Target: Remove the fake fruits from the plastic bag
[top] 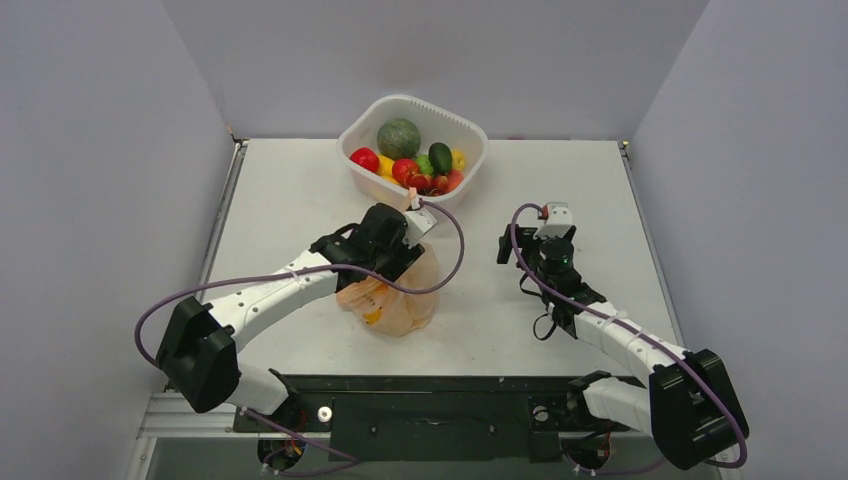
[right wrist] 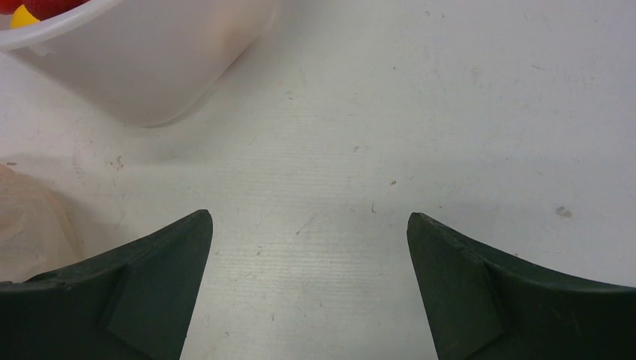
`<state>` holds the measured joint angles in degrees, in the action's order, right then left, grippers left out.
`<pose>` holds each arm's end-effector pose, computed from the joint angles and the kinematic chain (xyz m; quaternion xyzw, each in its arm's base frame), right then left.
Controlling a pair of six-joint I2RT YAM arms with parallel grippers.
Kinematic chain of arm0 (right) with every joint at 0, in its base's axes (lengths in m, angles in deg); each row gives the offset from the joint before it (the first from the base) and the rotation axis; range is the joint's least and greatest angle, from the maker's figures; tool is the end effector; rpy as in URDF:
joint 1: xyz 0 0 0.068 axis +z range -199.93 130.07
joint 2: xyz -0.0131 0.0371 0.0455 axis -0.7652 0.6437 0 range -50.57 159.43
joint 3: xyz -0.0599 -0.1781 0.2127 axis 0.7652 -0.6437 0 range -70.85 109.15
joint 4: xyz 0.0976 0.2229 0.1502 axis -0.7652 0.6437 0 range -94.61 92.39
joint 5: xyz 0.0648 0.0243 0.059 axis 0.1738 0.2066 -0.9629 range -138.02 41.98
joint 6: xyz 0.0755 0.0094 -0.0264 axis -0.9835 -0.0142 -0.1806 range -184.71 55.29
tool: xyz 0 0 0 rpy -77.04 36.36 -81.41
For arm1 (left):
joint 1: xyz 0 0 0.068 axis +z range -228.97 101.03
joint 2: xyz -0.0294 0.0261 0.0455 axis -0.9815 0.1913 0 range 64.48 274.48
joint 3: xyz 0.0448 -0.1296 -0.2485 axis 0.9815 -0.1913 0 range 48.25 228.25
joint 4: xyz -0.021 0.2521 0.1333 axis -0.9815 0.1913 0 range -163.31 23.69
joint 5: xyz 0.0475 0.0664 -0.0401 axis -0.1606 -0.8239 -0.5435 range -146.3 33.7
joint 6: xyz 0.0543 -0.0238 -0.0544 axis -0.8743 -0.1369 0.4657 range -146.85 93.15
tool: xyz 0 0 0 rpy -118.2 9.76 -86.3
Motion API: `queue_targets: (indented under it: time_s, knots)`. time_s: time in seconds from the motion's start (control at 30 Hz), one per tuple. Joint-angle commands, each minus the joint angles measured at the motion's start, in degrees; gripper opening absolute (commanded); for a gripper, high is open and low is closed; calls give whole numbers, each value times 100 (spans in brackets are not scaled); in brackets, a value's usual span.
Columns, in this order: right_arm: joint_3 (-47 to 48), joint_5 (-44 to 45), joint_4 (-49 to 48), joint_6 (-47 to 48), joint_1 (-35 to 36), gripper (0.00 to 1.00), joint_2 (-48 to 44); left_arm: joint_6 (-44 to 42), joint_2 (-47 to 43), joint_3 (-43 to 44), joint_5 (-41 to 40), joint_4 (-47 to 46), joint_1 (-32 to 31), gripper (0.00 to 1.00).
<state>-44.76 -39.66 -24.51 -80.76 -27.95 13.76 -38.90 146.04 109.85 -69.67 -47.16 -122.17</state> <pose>0.2693 0.0978 0.1961 0.0009 0.8098 0.1343 0.5712 0.2684 -0.2299 0.2477 0.3886 0.8364 0.0044 0.3866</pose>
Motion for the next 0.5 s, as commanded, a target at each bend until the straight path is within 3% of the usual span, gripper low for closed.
queue_targets:
  time_s: [0.0, 0.1, 0.33, 0.47]
  knots:
    - [232, 122, -71, 98, 151, 98, 93, 175, 151, 458, 619, 335, 7, 60]
    - [228, 194, -11, 122, 356, 98, 58, 339, 366, 609, 755, 491, 20, 50]
    - [412, 890, 559, -120, 1038, 98, -95, 663, 481, 557, 919, 497, 108, 11]
    - [580, 839, 858, -1100, 1346, 98, -452, 787, 96, 272, 1194, 151, 64, 4]
